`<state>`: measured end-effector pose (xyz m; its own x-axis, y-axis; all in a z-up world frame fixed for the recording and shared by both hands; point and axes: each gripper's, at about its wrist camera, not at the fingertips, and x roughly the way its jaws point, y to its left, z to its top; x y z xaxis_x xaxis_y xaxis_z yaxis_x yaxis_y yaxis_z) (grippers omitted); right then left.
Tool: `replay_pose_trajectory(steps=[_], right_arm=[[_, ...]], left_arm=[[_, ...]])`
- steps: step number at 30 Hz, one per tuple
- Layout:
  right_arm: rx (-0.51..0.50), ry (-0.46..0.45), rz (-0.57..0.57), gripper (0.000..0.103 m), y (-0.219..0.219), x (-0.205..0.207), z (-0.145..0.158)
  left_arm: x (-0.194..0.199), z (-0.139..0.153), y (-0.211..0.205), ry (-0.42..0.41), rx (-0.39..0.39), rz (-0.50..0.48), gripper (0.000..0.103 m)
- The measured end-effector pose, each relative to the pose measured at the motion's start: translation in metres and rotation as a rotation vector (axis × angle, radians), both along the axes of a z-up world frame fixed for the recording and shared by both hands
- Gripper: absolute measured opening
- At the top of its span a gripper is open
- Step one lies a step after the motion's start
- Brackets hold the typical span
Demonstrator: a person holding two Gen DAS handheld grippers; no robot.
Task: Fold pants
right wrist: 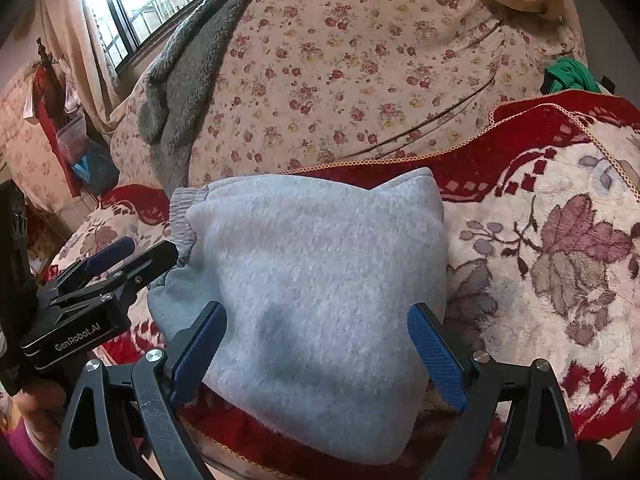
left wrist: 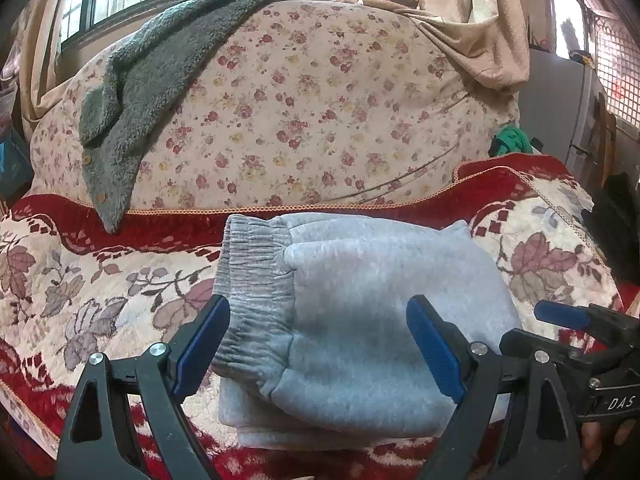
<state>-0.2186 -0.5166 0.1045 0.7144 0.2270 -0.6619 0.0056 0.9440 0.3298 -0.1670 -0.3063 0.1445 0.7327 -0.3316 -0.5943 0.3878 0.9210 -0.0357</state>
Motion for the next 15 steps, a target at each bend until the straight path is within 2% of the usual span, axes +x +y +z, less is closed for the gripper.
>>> replay_pose_trajectory(steps=[15], right_arm=[[0.002, 0.009, 0.012, 0.095, 0.0052, 0.0012, -0.0005]], left_arm=[[0.0008, -0.0011, 0.0011, 0.003, 0.001, 0.001, 0.089]])
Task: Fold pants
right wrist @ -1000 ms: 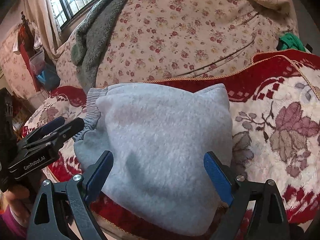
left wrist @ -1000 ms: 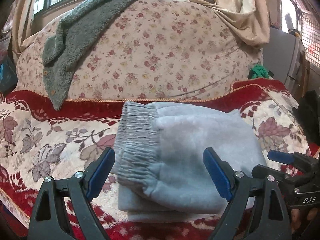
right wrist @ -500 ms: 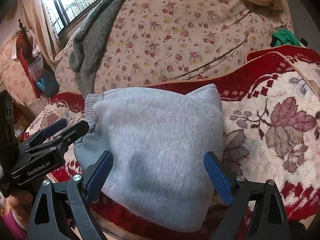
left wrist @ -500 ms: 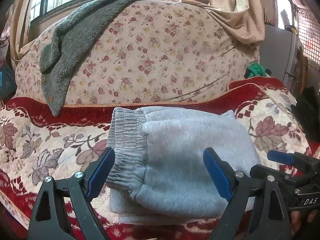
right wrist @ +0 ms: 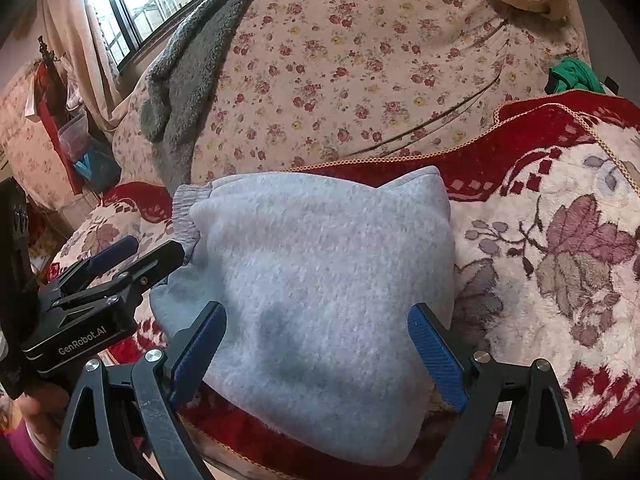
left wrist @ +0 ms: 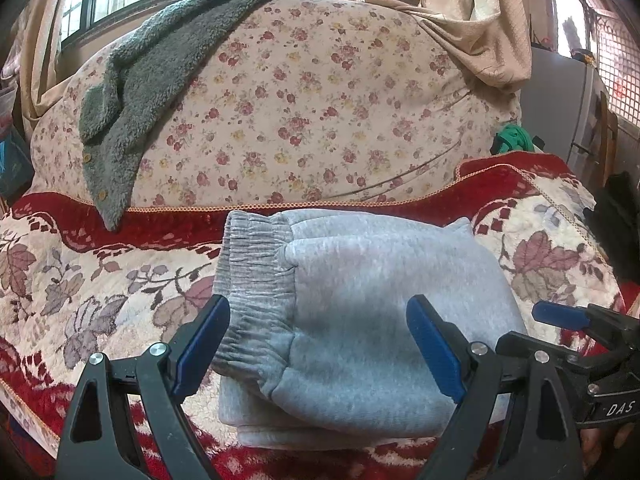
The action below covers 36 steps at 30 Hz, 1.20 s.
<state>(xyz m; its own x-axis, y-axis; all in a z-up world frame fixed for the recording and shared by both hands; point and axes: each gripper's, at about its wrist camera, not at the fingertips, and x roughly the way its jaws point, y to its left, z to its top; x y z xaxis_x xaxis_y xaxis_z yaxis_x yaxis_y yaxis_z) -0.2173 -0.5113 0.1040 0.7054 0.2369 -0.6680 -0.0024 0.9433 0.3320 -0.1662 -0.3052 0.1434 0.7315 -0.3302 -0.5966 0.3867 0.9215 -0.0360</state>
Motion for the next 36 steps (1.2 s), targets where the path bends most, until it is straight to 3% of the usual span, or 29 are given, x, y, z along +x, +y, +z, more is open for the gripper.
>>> replay_pose_trajectory(steps=[36], right_arm=[[0.004, 0.021, 0.012, 0.095, 0.0023, 0.0049, -0.0063]], left_arm=[[0.0027, -0.0072, -0.0006, 0.019, -0.001, 0.001, 0.089]])
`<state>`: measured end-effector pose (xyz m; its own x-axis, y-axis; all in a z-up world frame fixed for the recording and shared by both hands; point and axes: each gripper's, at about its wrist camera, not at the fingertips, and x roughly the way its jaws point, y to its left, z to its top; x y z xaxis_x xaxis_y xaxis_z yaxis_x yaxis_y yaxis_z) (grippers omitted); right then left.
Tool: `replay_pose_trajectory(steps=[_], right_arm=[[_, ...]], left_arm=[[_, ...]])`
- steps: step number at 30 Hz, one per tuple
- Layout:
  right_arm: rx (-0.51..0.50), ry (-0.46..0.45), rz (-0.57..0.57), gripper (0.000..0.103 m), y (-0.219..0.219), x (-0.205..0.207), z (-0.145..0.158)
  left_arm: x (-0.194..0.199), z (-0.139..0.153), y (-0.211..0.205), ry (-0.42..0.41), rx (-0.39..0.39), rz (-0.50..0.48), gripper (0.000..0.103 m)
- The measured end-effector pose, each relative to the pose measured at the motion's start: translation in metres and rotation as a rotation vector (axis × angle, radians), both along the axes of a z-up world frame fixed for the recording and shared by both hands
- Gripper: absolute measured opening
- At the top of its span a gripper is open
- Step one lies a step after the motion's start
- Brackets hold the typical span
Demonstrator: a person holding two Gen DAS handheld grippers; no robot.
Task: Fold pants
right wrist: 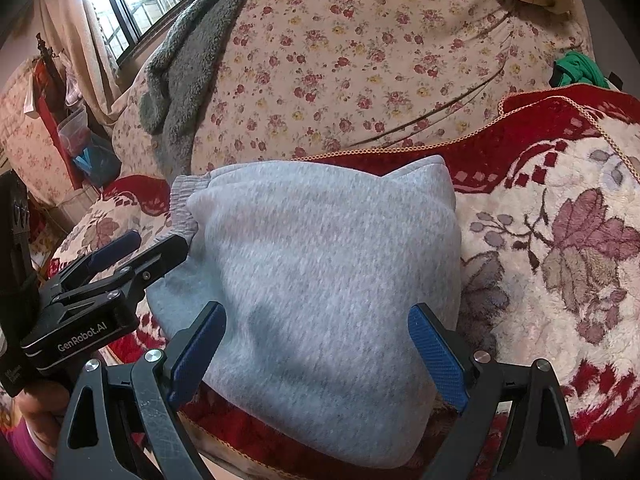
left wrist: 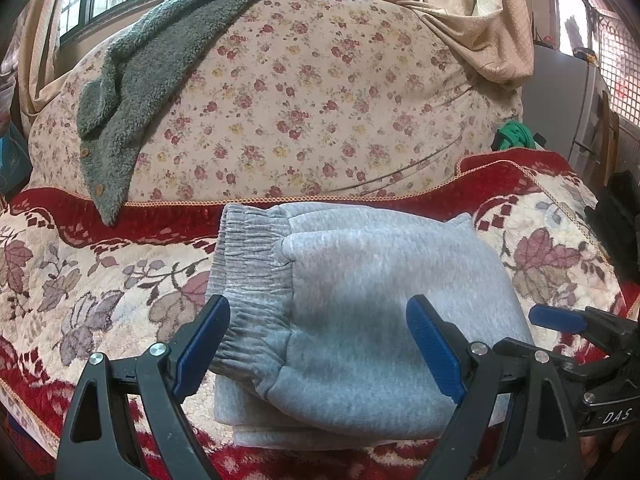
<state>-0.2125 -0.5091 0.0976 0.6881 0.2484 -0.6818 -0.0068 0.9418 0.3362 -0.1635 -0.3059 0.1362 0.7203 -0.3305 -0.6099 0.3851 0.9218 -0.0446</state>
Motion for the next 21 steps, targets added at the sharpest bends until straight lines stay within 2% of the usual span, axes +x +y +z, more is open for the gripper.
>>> replay_pose_trajectory(steps=[21], right_arm=[[0.004, 0.013, -0.010, 0.095, -0.0081, -0.0009, 0.0005]], left_arm=[[-0.0030, 0.0013, -0.0080, -0.028, 0.009, -0.040, 0.089]])
